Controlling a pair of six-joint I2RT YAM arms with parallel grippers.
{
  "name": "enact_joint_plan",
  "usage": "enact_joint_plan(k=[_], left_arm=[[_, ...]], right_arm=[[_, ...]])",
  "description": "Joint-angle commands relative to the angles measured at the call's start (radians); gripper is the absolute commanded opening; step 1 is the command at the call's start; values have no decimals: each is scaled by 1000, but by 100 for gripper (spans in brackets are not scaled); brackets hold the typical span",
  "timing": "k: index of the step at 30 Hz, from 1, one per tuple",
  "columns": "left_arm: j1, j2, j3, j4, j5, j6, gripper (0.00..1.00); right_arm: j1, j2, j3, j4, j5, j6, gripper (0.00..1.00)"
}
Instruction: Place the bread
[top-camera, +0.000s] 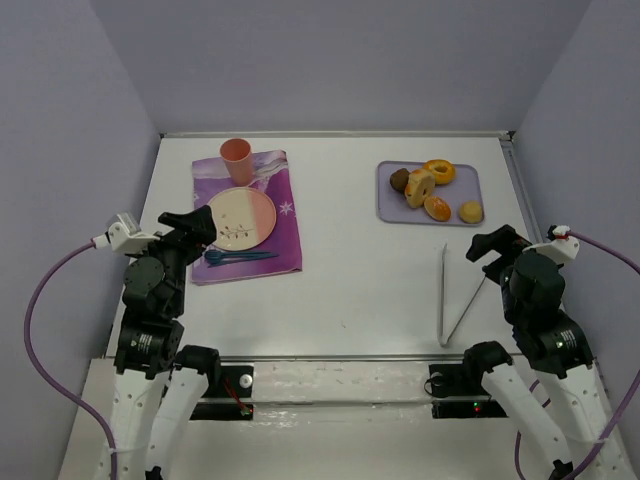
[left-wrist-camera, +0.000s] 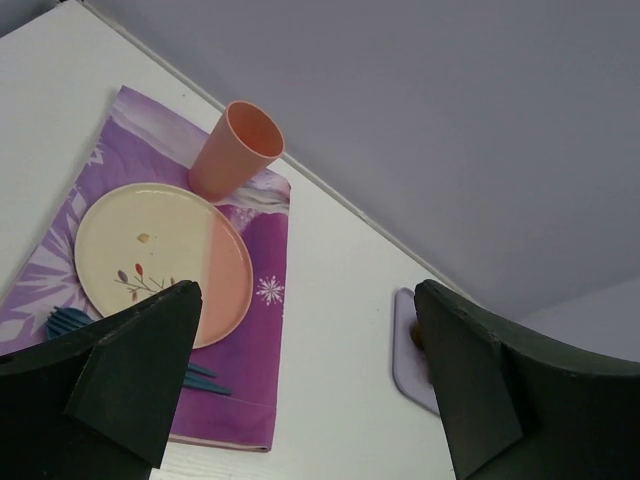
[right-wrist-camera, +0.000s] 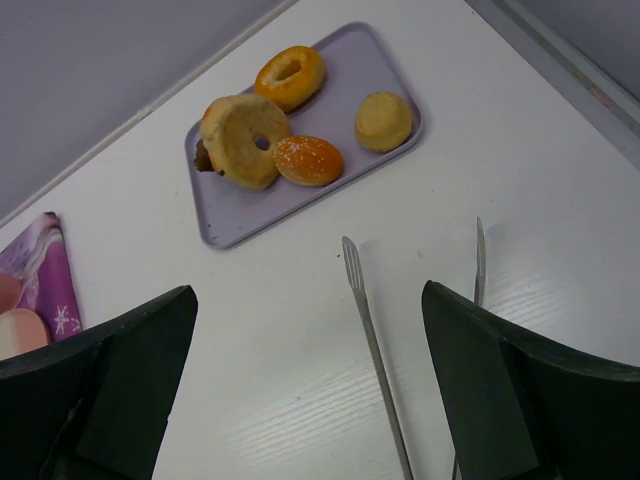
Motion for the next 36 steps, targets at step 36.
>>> enact_joint_plan(k=[36], left_arm=[[-2,122,-93,153,26,76,99]], right_arm=[[-11,733,39,-396,-288,133,96]])
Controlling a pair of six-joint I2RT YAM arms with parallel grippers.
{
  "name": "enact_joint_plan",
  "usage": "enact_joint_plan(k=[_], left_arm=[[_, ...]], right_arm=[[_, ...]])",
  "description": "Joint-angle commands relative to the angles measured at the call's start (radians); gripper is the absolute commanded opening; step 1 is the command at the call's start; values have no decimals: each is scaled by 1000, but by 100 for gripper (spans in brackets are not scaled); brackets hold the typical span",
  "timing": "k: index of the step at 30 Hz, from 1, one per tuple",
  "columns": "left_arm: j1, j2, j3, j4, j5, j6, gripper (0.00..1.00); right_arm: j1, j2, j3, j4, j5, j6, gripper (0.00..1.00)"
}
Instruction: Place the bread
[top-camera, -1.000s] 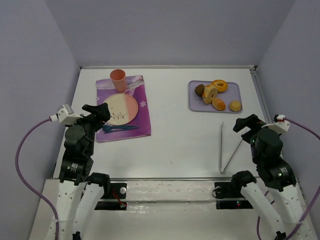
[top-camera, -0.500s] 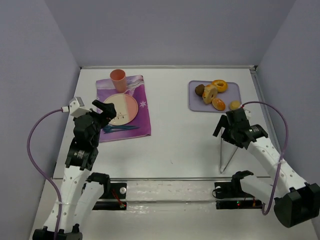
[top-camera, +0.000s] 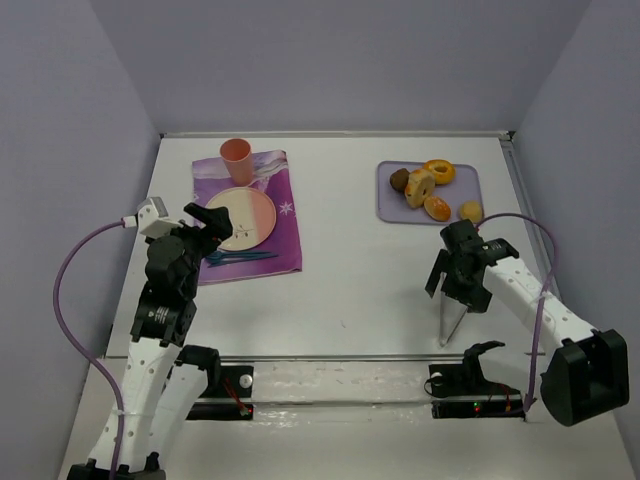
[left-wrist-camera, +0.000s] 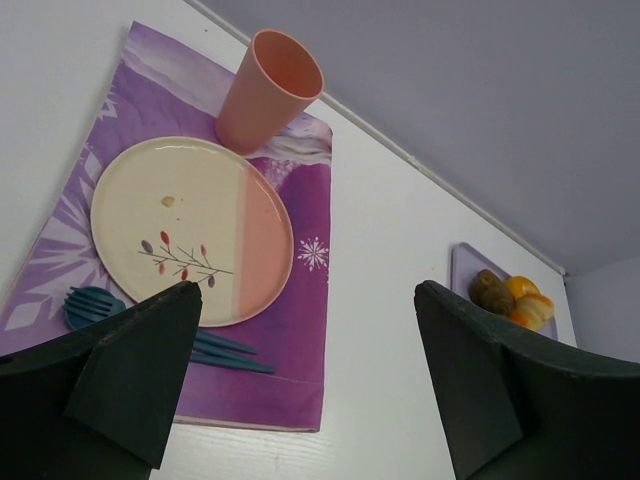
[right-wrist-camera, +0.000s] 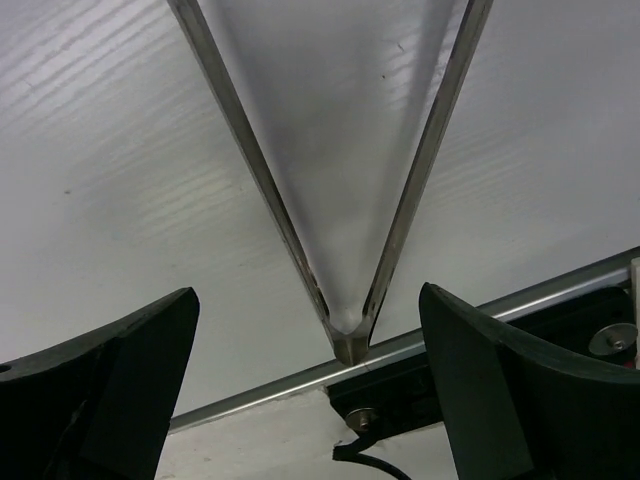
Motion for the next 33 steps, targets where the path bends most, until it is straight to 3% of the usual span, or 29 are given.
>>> enact_joint_plan(k=[1,2,10,16,28,33], left_arm=[[-2,-25,-8,48,-45,9,99],[-2,-26,-8,47,-51,7,99],[-2,-45,-8,53,-93,7,99],[-2,-43,4,62,-154,3,99],[-2,-33,1,82,-225,6,99],[-2,-29,-4,80,-229,4,99]], right_arm=[[-22,63,38,-46,19,4,94],[-32,80,45,-46,18,-10,91],[-159,210,89,-26,-38,-119,96],[-180,343,58,71,-172,-207,100],[-234,511,37,201,-145,-223,100],[-243,499,28,235,-114,-210,80]])
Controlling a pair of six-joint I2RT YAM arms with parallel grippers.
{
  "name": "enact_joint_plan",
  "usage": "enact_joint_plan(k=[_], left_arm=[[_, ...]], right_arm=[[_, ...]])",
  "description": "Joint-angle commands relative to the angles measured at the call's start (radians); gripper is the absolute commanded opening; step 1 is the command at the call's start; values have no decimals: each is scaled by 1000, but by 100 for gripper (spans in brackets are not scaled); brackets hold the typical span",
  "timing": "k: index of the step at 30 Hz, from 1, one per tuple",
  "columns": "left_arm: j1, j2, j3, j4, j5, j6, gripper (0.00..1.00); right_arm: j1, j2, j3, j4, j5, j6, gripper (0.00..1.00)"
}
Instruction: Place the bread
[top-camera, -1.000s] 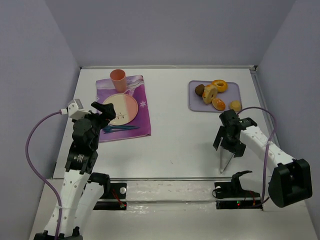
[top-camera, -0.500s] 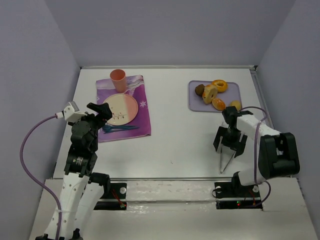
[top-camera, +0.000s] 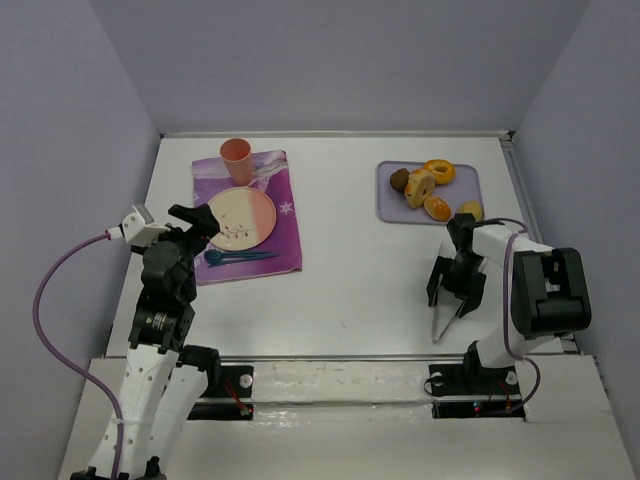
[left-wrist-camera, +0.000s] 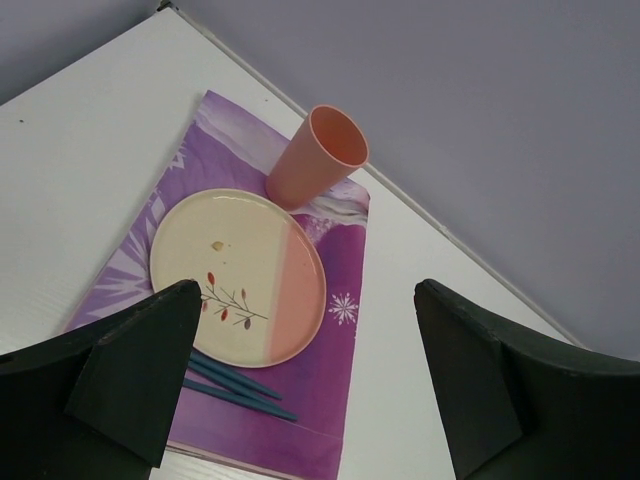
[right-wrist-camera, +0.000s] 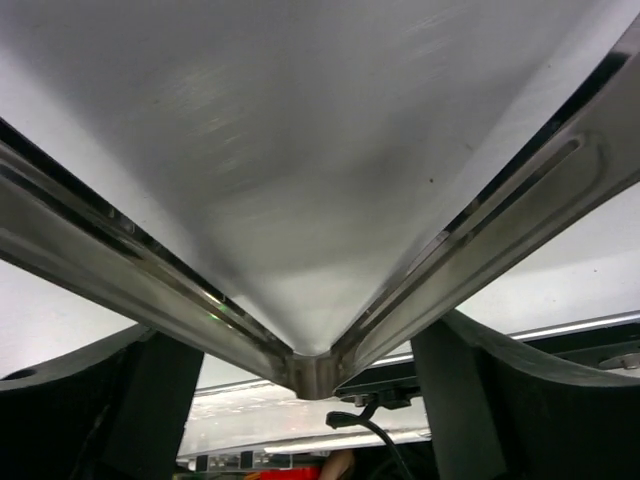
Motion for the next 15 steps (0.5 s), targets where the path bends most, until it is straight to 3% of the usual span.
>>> enact_joint_plan(k=[1,6,11,15], left_arm=[[-2,3,-1,63,-45,6,99],[-2,-1,1,63,-41,9,99],[-2,-7,-4,65,-44,13,99],[-2,-7,-5,65,-28,9,99]], right_arm=[[-10,1,-26,141,119,13,74],[-10,-93,-28,156,108,7,43],[-10,-206,-20,164,98,-14,34],[-10,-401,7,172,90,-33,33]])
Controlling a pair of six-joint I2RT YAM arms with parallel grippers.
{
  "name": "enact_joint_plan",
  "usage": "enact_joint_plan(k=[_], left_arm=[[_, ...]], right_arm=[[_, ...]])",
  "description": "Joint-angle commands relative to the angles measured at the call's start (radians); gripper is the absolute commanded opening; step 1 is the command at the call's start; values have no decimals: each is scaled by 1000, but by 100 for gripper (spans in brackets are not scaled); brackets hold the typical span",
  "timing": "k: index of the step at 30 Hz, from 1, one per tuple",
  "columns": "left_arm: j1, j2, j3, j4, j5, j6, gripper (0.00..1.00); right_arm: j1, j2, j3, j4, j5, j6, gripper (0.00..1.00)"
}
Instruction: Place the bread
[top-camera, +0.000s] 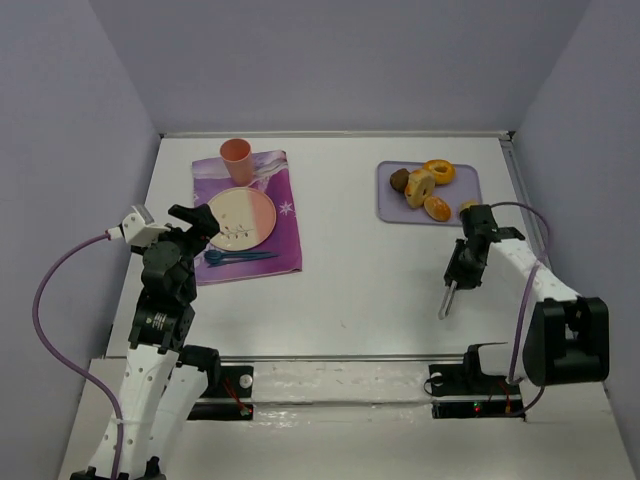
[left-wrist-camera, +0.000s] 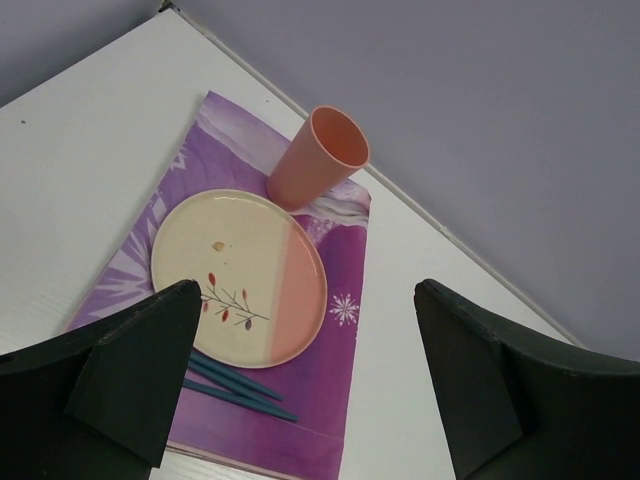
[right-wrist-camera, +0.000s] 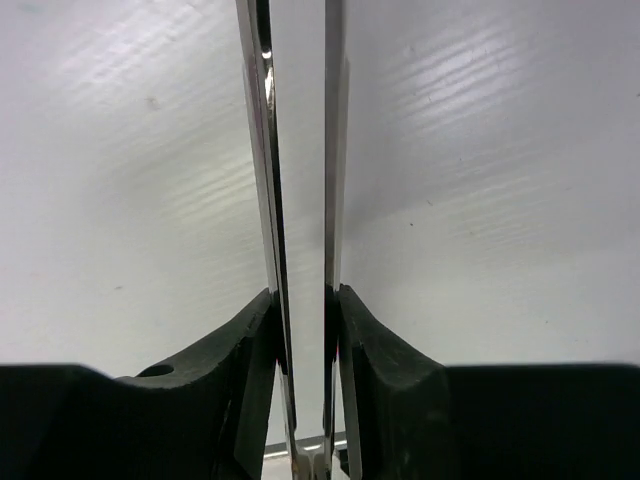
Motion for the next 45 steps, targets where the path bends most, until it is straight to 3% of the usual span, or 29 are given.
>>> enact_joint_plan(k=[1,6,12,15,28,29,37,45], left_arm=[[-2,-10,-8,65,-21,7,99],[-2,20,-5,63,32,0,99],[-2,46,-2,63,98,-8,99],[-2,45,2,65,114,-6,99],[-2,39,-1,60,77,7,99],[-2,39,-4,60,77,6,99],[-2,45,-13,63,74,18,99],[-2,40,-10,87,63,26,99]], right_arm=[[-6,-199,42,59,2,-36,34],[-6,-324,83,110,-137,-127,33],[-6,-337,121,188,-278,-216,33],[-6,-290,167,187,-261,-240,39],[-6,-173,299,119,-163,-306,45],[-6,-141,325,108,-128,-318,49],[-6,52,483,25,7,-447,51],[-6,152,499,48,-11,-544,58]])
